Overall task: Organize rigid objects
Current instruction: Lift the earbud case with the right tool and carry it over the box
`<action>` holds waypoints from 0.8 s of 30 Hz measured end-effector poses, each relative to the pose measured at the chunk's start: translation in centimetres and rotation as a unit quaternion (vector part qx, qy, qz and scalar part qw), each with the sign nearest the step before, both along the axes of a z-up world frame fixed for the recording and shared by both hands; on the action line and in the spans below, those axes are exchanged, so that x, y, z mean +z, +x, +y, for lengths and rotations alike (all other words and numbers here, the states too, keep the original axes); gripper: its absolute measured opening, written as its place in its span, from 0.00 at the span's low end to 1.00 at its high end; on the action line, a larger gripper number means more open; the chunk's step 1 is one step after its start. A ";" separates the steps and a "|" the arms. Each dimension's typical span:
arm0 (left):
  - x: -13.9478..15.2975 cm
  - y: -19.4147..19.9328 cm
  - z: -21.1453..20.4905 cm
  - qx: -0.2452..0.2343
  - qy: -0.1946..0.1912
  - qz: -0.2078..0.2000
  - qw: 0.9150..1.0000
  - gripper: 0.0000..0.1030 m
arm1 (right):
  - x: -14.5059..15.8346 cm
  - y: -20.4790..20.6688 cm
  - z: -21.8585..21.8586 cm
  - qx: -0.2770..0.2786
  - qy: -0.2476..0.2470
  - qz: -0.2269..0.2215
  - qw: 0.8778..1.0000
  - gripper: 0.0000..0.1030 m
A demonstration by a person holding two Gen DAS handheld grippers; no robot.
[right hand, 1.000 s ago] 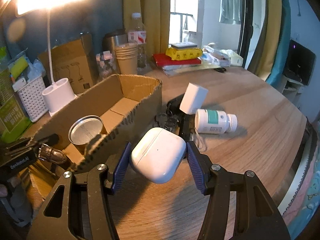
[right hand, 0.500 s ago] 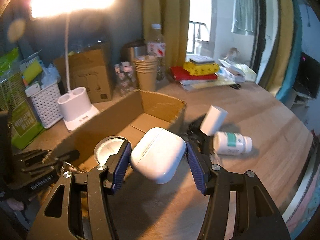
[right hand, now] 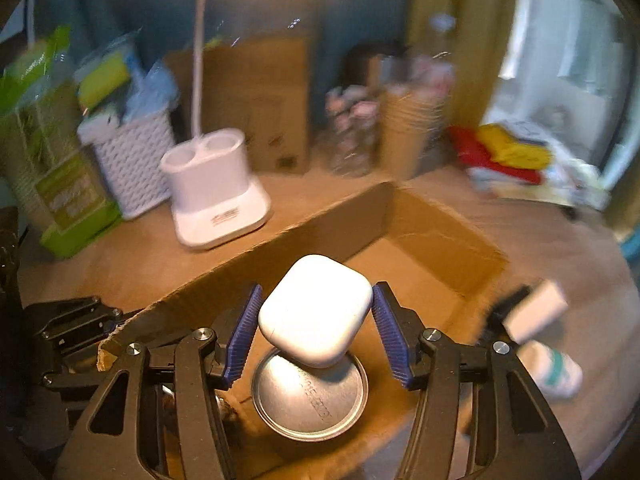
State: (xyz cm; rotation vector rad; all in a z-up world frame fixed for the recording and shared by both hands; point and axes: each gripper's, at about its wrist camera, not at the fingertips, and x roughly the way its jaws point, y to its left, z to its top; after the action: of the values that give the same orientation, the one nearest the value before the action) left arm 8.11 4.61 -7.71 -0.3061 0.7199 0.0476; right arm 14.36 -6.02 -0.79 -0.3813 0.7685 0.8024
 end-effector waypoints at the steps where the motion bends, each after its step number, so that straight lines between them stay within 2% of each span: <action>1: 0.0 0.0 0.0 -0.001 0.000 0.000 1.000 0.25 | -0.2 0.2 0.7 0.014 -0.010 0.005 1.000 0.58; 6: 0.0 0.0 0.1 0.000 0.000 0.000 1.000 0.25 | -0.8 0.3 2.6 0.051 -0.037 0.019 0.998 0.58; 12: 0.1 0.0 0.2 0.001 0.000 0.000 1.000 0.25 | -1.7 -0.2 3.8 0.072 -0.070 0.024 0.995 0.58; 24: 0.1 0.0 0.0 0.002 0.001 0.000 1.000 0.25 | -2.9 0.4 4.4 0.084 -0.095 0.042 0.991 0.58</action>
State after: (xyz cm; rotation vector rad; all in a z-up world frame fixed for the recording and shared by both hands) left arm 8.07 4.66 -7.61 -0.3056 0.7184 0.0523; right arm 14.77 -1.66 -3.69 -0.5921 0.9046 0.9102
